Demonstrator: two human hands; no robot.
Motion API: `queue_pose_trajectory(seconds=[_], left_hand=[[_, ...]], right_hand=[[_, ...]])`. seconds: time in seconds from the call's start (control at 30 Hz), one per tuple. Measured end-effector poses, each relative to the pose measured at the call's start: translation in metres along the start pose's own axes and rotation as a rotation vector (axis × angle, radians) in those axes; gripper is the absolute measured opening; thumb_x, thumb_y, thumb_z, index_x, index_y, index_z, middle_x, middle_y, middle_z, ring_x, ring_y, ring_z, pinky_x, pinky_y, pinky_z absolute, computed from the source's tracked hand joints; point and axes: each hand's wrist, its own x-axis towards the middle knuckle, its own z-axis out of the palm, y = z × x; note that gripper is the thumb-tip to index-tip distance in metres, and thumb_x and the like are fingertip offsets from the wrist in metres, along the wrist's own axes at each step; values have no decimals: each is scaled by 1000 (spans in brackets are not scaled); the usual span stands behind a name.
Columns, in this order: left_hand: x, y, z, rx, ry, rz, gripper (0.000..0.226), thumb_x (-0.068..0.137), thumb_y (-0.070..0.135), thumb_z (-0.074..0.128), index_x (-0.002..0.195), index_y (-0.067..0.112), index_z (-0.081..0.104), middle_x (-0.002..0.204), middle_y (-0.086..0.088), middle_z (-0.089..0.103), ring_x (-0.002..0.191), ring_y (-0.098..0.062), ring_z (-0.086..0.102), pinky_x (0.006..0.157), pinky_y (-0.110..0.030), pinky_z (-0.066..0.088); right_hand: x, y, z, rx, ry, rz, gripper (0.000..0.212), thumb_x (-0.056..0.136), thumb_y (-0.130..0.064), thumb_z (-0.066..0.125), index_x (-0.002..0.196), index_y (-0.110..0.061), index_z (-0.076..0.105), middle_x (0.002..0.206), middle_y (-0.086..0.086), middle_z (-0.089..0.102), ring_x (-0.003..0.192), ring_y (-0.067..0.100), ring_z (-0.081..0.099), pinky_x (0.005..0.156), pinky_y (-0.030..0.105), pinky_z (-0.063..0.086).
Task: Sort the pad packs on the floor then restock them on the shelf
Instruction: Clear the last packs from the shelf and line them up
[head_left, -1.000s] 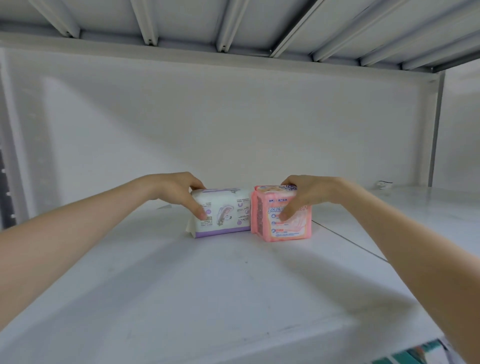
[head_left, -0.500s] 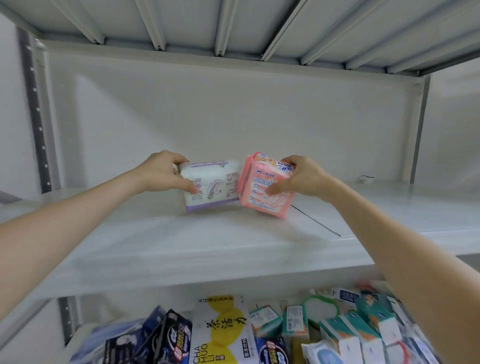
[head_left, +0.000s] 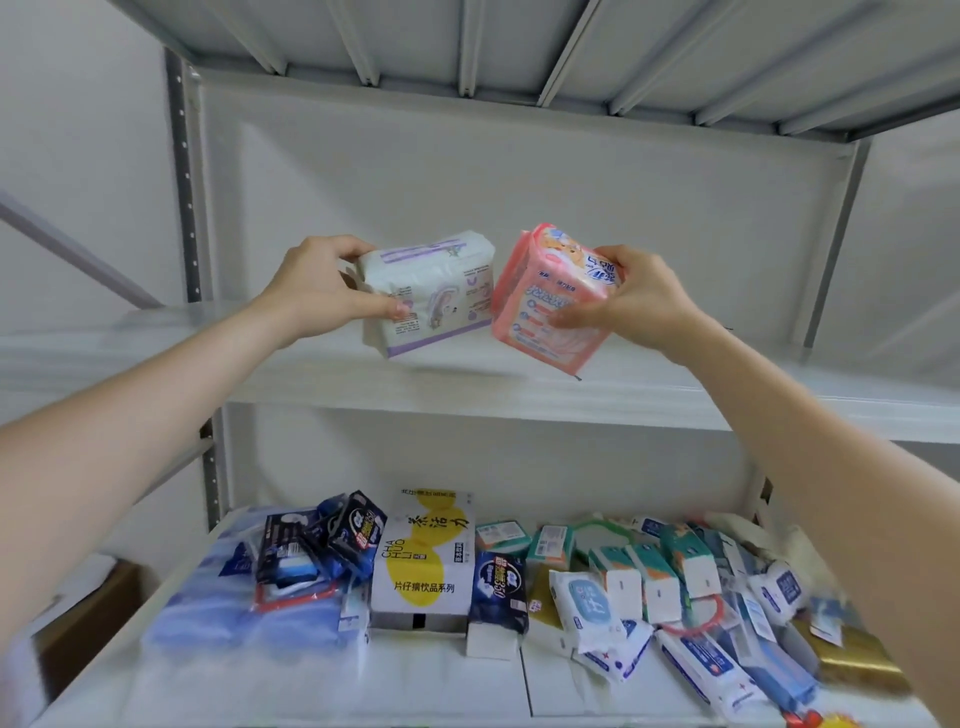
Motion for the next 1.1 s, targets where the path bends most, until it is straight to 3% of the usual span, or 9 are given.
queue_pose_trajectory(seconds=[0.17,0.33,0.43,0.53,0.73,0.83,0.97,1.1], left_hand=[[-56,25,-14,-29,-15,1,56,49,39,95,96,32,66,96,9,72,81,-16,69,84,-39,56],[-127,43,-16,-6,-98,13,64,49,42,92,106,29,64,99,13,70,78,-10,69,79,-35,56],[-172,46,-11,26,-160,-21,70,50,43,91,112,28,64,101,16,70,79,-7,69,79,-34,57],[-212,48,0,45,-233,-75,76,49,45,90,117,25,63,108,13,68,96,-9,65,88,-37,54],[-296,35,42,7,-283,-224,65,46,39,94,104,32,65,95,12,72,88,-12,69,80,-35,57],[-341,29,70,-17,-335,-297,63,51,33,94,106,28,65,105,10,69,95,-14,66,85,-39,55],[-408,20,110,0,-375,-414,61,53,28,94,106,27,63,107,10,66,98,-11,63,81,-30,51],[-476,8,144,-31,-450,-538,61,53,18,94,106,24,63,100,11,69,97,-8,66,75,-17,52]], right_hand=[[-58,-22,-19,-33,32,-16,55,46,-37,92,89,-34,58,90,-12,68,81,10,67,73,33,58],[-125,-26,-25,-97,72,-5,74,45,-41,92,109,-30,57,105,-3,59,91,16,61,78,30,52],[-165,-18,-23,-140,14,35,88,47,-41,92,125,-23,54,113,-2,54,96,15,57,82,28,48],[-207,-3,-21,-116,-56,90,96,49,-39,92,132,-21,49,117,-3,52,99,14,56,82,28,49],[-285,43,-13,-128,-175,173,96,51,-40,91,134,-22,47,116,-5,50,99,13,55,80,28,48],[-326,74,-7,-113,-238,212,95,52,-37,92,135,-21,46,118,-5,48,101,14,53,80,26,43],[-385,118,5,-91,-364,289,103,53,-35,93,140,-18,41,123,-1,46,106,16,52,88,30,47],[-448,158,22,-50,-455,379,104,50,-31,94,138,-17,42,121,-1,47,103,15,54,82,26,50]])
